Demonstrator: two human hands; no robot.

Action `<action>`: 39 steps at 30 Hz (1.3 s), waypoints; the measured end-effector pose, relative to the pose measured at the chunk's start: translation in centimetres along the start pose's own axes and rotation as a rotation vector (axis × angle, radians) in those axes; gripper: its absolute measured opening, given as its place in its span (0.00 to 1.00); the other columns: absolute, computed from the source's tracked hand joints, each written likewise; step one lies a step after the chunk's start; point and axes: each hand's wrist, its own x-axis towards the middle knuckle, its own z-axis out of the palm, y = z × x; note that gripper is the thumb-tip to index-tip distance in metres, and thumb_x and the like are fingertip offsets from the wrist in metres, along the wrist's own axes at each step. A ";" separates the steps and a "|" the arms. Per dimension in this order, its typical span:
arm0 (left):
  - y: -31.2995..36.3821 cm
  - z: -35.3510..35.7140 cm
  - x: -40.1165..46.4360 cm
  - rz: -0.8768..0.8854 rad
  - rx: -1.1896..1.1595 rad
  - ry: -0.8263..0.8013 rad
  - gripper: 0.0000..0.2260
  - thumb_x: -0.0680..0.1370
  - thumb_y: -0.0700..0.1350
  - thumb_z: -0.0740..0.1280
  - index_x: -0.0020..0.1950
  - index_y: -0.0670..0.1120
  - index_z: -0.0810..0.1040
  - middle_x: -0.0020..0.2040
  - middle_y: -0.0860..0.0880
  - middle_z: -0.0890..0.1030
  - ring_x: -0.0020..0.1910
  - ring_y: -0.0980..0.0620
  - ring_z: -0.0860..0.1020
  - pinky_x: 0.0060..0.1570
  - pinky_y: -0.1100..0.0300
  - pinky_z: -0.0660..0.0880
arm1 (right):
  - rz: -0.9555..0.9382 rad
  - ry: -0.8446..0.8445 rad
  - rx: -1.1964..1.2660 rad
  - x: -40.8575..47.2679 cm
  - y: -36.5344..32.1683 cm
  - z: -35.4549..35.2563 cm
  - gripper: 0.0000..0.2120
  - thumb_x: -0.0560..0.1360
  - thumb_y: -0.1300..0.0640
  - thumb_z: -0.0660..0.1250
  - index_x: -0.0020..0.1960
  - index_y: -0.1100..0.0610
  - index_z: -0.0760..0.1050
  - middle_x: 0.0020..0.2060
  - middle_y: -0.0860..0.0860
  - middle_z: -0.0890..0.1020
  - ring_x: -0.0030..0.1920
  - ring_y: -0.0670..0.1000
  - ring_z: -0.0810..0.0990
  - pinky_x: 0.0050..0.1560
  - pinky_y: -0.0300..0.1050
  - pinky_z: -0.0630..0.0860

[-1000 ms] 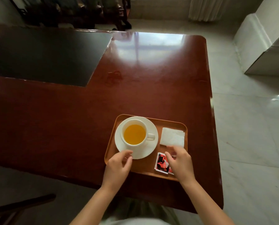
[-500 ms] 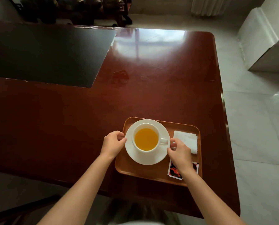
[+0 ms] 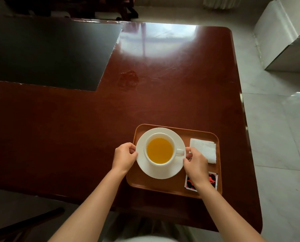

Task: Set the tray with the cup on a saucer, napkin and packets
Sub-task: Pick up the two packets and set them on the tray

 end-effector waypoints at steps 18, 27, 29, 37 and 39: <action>-0.9 -0.2 -1.7 -0.023 -0.031 0.021 0.03 0.72 0.39 0.70 0.45 0.43 0.81 0.39 0.46 0.82 0.40 0.50 0.81 0.45 0.51 0.81 | -0.453 0.009 -0.187 -2.1 -0.7 -0.9 0.14 0.71 0.67 0.70 0.56 0.59 0.79 0.48 0.56 0.85 0.48 0.55 0.83 0.49 0.49 0.79; -0.6 -0.3 -2.0 -0.026 -0.041 0.034 0.03 0.72 0.38 0.70 0.45 0.42 0.82 0.38 0.47 0.82 0.39 0.50 0.80 0.43 0.54 0.80 | -0.472 0.030 -0.223 -2.1 -0.6 -1.2 0.14 0.69 0.68 0.72 0.54 0.60 0.80 0.45 0.57 0.86 0.44 0.56 0.84 0.46 0.49 0.80; -0.5 -0.3 -2.0 -0.028 -0.045 0.035 0.03 0.72 0.38 0.71 0.45 0.42 0.82 0.39 0.47 0.82 0.39 0.50 0.80 0.43 0.54 0.80 | -0.485 0.030 -0.232 -2.0 -0.4 -1.3 0.14 0.69 0.68 0.72 0.54 0.61 0.80 0.44 0.57 0.86 0.43 0.56 0.84 0.45 0.49 0.80; -0.3 -0.3 -2.4 -0.022 0.004 0.082 0.06 0.76 0.40 0.67 0.51 0.41 0.80 0.44 0.46 0.82 0.42 0.50 0.80 0.41 0.58 0.77 | -0.473 -0.036 -0.180 -1.6 0.2 -2.0 0.19 0.71 0.62 0.71 0.61 0.59 0.75 0.54 0.55 0.83 0.53 0.53 0.81 0.52 0.49 0.78; 0.0 -0.6 -3.7 0.059 0.007 0.287 0.07 0.77 0.41 0.65 0.54 0.42 0.78 0.47 0.46 0.80 0.42 0.53 0.76 0.38 0.64 0.72 | -0.504 0.033 -0.178 -1.0 1.2 -3.2 0.18 0.72 0.63 0.70 0.61 0.59 0.75 0.56 0.56 0.82 0.57 0.54 0.80 0.57 0.46 0.74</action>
